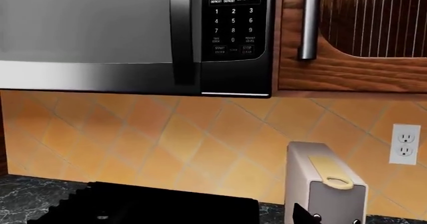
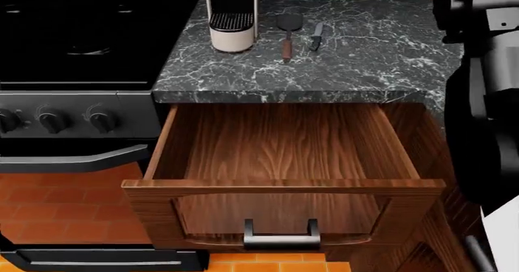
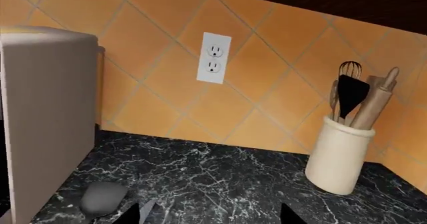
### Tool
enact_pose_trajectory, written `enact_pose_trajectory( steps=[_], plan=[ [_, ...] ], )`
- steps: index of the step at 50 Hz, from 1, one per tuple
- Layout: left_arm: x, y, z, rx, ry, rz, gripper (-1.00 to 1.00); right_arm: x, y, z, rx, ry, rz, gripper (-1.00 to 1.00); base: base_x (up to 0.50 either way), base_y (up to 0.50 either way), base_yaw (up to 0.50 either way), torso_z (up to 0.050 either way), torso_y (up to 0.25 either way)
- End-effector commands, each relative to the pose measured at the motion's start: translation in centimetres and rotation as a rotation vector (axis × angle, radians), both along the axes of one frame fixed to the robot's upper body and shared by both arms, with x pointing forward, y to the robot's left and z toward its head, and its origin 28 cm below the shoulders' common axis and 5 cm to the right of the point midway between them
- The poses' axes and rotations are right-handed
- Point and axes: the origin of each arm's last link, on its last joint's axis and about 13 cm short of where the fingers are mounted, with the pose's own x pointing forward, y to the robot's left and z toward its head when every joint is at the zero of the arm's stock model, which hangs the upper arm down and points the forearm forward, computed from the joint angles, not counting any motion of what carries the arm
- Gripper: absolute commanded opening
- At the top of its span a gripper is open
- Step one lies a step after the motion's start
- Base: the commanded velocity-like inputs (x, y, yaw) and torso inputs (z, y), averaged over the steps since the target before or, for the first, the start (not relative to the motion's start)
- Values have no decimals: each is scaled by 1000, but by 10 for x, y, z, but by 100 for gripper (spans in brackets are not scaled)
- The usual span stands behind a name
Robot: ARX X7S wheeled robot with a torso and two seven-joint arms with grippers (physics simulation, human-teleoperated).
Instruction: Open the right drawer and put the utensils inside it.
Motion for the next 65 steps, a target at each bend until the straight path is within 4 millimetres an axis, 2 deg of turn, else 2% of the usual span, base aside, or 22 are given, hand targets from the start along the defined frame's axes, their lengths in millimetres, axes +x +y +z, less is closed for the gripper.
enact_pose_trajectory(
  steps=[1, 3, 4, 6, 7, 12, 25, 26, 38, 65],
  plan=[
    [1, 0, -1, 3, 3, 1, 100, -1, 5, -1, 37, 57, -40, 100, 500, 120, 0, 0, 0],
    [2, 0, -1, 3, 3, 2, 100, -4, 6, 2, -19, 107, -96, 100, 449, 120, 0, 0, 0],
    [2, 0, -1, 3, 5, 2, 100, -5, 6, 5, -17, 107, -13, 100, 74, 0, 0, 0, 0],
    [1, 0, -1, 4, 5, 0, 100, -5, 6, 11, -34, 80, 32, 100, 191, 0, 0, 0, 0],
    [1, -1, -2, 7, 4, -2, 100, -7, 6, 15, 17, 86, 44, 100, 500, -1, 0, 0, 0],
    [0, -1, -1, 9, 2, 0, 100, -9, 6, 20, 15, 73, 31, 100, 500, -1, 0, 0, 0],
    [0, -1, -2, 43, -11, 24, 100, -11, 8, 22, 35, 92, 28, 100, 182, 0, 0, 0, 0],
    [0, 0, -1, -1, -24, 16, 100, -10, 8, 22, 34, 92, 34, 100, 0, 0, 0, 0, 0],
    [1, -1, -3, 66, -12, -2, 100, -9, 7, 17, 21, 102, 0, 100, 0, 0, 0, 50, 0],
    [0, -2, -2, 64, -22, -10, 100, -8, 7, 14, 6, 111, -9, 100, 0, 0, 0, 50, 0]
  ],
)
